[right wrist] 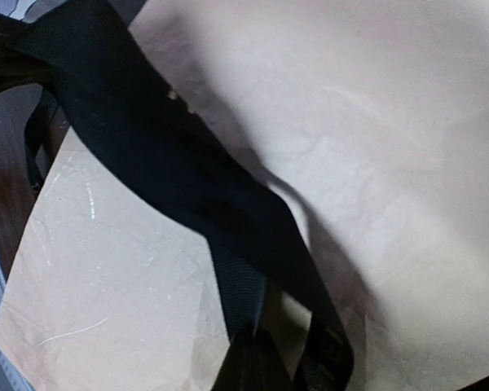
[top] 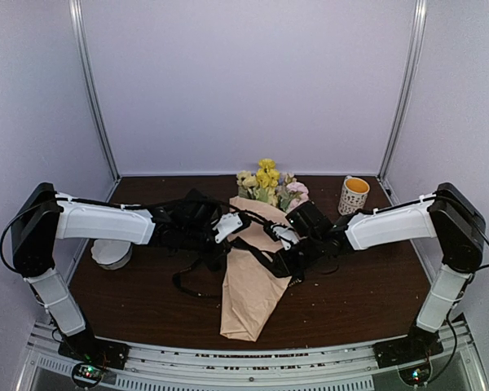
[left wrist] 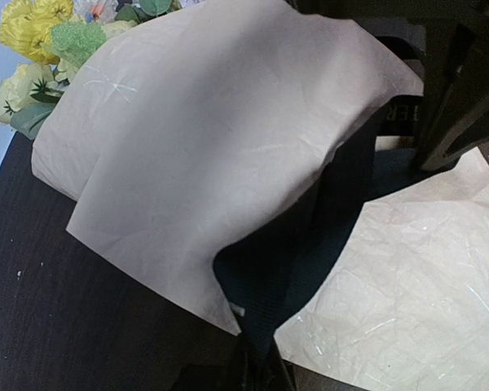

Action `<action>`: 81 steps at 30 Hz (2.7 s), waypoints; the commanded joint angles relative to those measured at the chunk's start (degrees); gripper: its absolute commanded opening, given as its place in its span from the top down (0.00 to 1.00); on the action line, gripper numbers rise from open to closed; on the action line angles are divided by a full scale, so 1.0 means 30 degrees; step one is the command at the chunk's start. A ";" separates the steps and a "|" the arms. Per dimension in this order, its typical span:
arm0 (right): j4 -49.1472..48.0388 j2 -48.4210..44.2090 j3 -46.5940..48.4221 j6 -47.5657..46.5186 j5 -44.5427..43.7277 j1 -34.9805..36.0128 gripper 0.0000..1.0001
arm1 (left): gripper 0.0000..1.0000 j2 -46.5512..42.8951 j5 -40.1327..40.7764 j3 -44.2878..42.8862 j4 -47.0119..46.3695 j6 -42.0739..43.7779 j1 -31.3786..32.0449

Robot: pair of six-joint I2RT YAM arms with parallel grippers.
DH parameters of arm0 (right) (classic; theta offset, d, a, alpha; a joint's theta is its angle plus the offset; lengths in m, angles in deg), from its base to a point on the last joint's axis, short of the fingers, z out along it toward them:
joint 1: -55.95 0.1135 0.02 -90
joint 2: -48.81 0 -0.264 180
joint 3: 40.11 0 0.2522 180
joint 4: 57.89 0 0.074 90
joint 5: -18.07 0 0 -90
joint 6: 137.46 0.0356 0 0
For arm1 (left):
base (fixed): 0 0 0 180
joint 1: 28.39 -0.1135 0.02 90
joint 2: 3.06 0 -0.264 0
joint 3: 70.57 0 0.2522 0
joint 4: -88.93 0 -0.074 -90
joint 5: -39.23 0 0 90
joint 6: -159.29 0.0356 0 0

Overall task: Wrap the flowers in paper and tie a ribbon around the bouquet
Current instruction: Cross the ribbon over the folded bouquet.

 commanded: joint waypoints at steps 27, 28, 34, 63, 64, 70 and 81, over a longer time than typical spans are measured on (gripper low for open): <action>-0.2000 -0.1101 -0.1418 0.1590 0.3992 -0.0396 1.00 | 0.28 -0.2106 -1.0094 -0.0858 0.8697 0.1156 0.1762; -0.1986 -0.1101 -0.1459 0.1597 0.3985 -0.0371 1.00 | 0.25 -0.2376 -1.0167 -0.0923 0.8405 0.1141 0.1755; -0.1964 -0.1266 -0.1607 0.1569 0.3964 -0.0388 1.00 | 0.29 -0.3569 -1.0607 -0.0635 0.6808 0.0651 0.0403; -0.3034 -0.1530 -0.2292 0.1736 0.4063 -0.0397 1.00 | 0.41 -0.0646 -0.7378 0.1542 0.4854 0.6565 -0.0675; -0.3093 -0.1513 -0.2297 0.1754 0.4071 -0.0397 1.00 | 0.41 -0.0564 -0.6586 0.1633 0.4519 0.6457 -0.0563; -0.3155 -0.1589 -0.2363 0.1778 0.4111 -0.0395 1.00 | 0.56 0.1082 -0.3450 0.0419 0.4090 0.5714 -0.0470; -0.3255 -0.1667 -0.2599 0.1846 0.4181 -0.0397 1.00 | 0.52 0.0085 -0.3670 0.1019 0.3485 0.7233 -0.0443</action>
